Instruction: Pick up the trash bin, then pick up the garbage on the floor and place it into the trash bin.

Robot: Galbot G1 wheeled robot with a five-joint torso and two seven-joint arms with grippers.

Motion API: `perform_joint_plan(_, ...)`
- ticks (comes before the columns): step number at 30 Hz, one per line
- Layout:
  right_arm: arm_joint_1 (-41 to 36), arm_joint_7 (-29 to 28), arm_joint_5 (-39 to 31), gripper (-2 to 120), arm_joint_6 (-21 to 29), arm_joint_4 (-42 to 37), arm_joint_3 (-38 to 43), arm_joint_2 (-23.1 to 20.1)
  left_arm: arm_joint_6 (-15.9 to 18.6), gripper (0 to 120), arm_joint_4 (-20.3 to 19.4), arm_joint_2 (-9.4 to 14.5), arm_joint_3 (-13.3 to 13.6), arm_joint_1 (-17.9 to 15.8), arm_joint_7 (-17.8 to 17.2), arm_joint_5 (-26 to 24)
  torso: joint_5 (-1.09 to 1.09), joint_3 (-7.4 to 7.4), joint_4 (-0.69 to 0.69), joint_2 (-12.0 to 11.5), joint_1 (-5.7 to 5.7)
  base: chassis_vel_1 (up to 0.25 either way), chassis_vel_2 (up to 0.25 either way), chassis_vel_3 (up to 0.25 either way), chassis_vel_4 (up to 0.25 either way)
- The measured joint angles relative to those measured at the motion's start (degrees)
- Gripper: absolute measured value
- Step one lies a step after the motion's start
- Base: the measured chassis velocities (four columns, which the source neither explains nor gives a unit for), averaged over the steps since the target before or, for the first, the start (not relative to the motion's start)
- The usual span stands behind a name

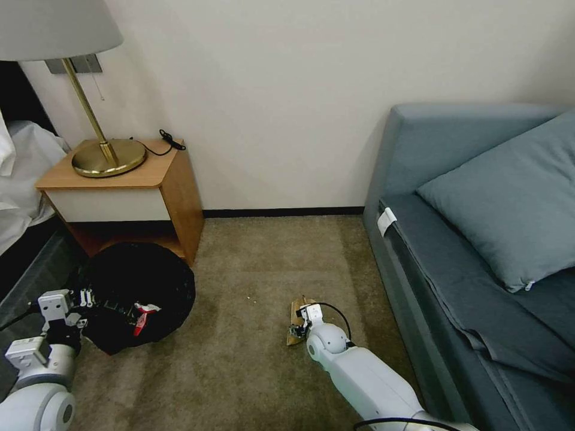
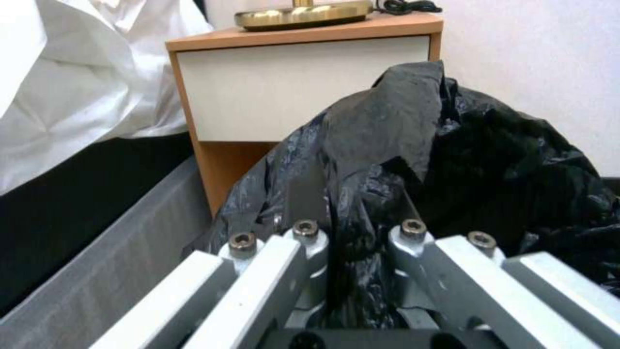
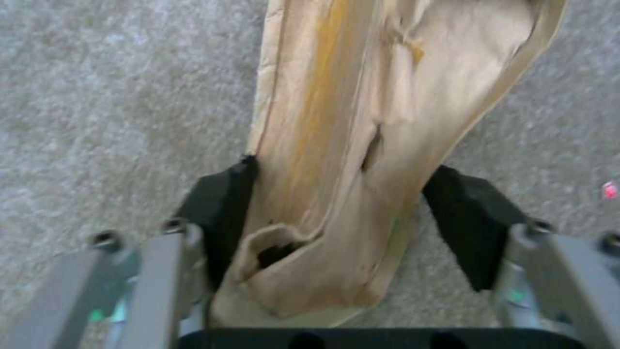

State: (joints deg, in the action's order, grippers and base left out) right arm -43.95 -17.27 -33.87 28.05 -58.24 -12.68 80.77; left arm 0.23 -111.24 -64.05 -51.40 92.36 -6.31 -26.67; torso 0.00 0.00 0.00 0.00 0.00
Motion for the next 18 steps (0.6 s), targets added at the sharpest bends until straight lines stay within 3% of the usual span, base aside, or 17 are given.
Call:
perform_joint_plan(1,0.00,0.00,0.00,58,0.00,0.00,0.00,0.00,0.00,6,0.00,0.00,0.00,0.00,0.00,0.00,0.00,0.00,0.00,0.00,0.00,0.000,0.000,0.000,0.000)
perform_joint_plan(6,-0.56,0.96,-0.24,35,-0.11,-0.50,-0.12,0.04,0.07,6,0.15,-0.03,0.21,-0.32,-0.02,-0.02,0.00,0.00,0.00,0.00,0.00,0.000,0.000,0.000,0.000)
perform_joint_plan(9,-0.58,0.99,-0.26,32,-0.16,-0.52,-0.13,0.05,0.08,6,0.18,0.00,0.21,-0.33,-0.02,-0.04,0.00,0.00,0.00,0.00,0.00,0.000,0.000,0.000,0.000)
perform_joint_plan(11,-0.58,1.02,-0.12,17,-0.22,-0.84,-0.22,0.01,0.07,6,0.37,0.11,0.21,-0.32,-0.01,-0.12,0.00,0.00,0.00,0.00,0.00,0.000,0.000,0.000,0.000)
perform_joint_plan(14,-0.59,1.05,0.37,11,-0.23,-1.31,-0.42,-0.24,-0.02,6,0.53,0.17,0.20,-0.31,0.01,-0.17,0.00,0.00,0.00,0.00,0.00,0.000,0.000,0.000,0.000)
perform_joint_plan(16,-0.59,1.22,1.33,0,-0.22,-2.47,-0.77,-0.88,-0.11,6,0.74,0.23,0.28,-0.39,0.02,-0.21,0.00,0.00,0.00,0.00,0.00,0.000,0.000,0.000,0.000)
perform_joint_plan(18,-0.62,1.22,1.68,0,-0.14,-3.21,-0.96,-1.23,-0.16,6,0.79,0.24,0.37,-0.51,0.05,-0.26,0.00,0.00,0.00,0.00,0.00,0.000,0.000,0.000,0.000)
